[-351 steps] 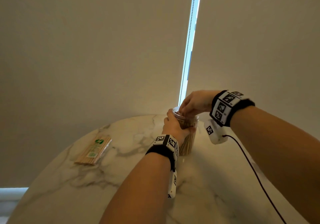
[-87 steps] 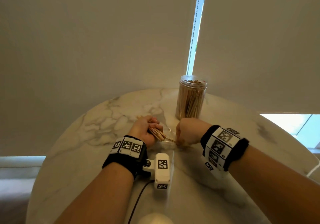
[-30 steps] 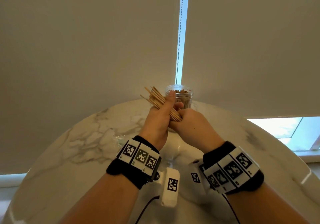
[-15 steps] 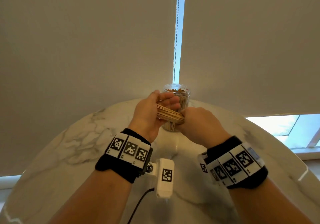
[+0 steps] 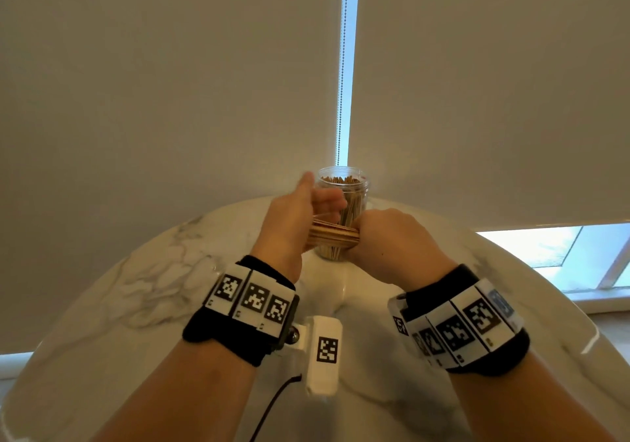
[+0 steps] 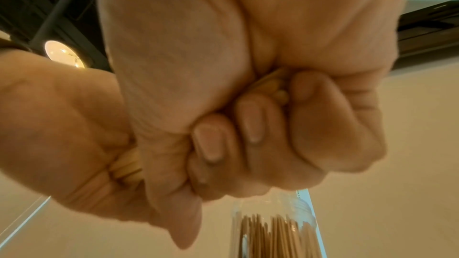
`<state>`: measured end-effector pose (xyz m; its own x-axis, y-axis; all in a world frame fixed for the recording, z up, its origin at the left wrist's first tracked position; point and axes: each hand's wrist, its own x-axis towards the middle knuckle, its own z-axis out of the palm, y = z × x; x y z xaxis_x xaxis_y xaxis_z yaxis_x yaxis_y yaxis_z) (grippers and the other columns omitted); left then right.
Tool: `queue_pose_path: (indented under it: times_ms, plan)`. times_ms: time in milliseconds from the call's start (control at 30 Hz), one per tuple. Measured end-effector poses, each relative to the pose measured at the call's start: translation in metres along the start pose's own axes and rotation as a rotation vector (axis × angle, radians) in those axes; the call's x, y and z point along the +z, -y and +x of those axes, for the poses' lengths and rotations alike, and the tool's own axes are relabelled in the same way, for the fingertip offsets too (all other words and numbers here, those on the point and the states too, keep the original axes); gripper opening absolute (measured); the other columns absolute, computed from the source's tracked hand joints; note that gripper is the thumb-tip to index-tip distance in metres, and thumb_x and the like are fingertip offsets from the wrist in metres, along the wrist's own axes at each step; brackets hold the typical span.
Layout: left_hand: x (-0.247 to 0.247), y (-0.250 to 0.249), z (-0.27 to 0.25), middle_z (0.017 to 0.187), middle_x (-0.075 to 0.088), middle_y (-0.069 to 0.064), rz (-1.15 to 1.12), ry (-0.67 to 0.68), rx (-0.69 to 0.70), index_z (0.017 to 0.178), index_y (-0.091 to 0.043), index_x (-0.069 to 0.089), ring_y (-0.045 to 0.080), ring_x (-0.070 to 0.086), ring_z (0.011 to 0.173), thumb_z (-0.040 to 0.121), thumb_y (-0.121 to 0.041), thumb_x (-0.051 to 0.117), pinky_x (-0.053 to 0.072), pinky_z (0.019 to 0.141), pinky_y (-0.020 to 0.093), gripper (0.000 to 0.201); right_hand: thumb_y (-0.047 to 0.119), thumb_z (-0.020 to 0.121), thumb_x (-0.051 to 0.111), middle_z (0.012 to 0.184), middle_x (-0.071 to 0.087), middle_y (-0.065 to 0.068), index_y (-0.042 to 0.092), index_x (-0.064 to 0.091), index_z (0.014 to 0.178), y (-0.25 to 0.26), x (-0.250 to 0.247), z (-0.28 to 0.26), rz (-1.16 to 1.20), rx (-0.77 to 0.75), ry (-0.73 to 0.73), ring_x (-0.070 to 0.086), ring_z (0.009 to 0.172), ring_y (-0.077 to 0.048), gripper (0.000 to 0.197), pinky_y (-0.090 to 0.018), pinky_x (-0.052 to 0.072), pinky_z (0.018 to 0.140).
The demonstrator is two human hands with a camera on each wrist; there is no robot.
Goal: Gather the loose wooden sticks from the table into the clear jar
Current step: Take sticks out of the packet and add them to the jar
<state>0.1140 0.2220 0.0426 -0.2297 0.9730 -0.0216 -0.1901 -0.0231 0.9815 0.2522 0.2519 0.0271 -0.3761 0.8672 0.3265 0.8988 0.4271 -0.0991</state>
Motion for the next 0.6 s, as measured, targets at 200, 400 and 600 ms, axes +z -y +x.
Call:
queue_pose_path:
  times_ms: [200, 400, 600]
  plan:
    - [0.005, 0.007, 0.003, 0.099, 0.077, 0.003, -0.001, 0.005, -0.006, 0.106, -0.014, 0.074, 0.024, 0.072, 0.1, 0.098, -0.04, 0.054, 0.054, 0.096, 0.047, 0.034, 0.044, 0.083, 0.06, 0.07, 0.059, 0.006, 0.027, 0.069, 0.086, -0.006, -0.011, 0.0, -0.039, 0.041, -0.02, 0.058, 0.065, -0.018, 0.019, -0.024, 0.034, 0.05]
    - [0.003, 0.021, 0.003, 0.089, 0.076, 0.013, 0.173, 0.041, -0.016, 0.094, -0.009, 0.072, 0.021, 0.07, 0.071, 0.091, -0.042, 0.067, 0.049, 0.046, 0.023, 0.033, 0.05, 0.078, 0.068, 0.075, 0.062, 0.005, 0.027, 0.072, 0.096, -0.006, -0.012, -0.001, 0.027, -0.014, 0.022, 0.06, 0.068, -0.016, 0.029, -0.027, 0.041, 0.057]
    - [-0.005, 0.02, 0.012, 0.057, 0.061, 0.002, 0.317, -0.025, 0.17, 0.068, -0.012, 0.064, 0.01, 0.052, 0.041, 0.085, -0.045, 0.073, 0.04, 0.044, 0.022, 0.038, 0.064, 0.071, 0.076, 0.076, 0.065, 0.01, 0.029, 0.069, 0.089, -0.004, -0.021, -0.003, 0.224, -0.089, 0.091, 0.06, 0.068, -0.004, 0.04, -0.022, 0.042, 0.058]
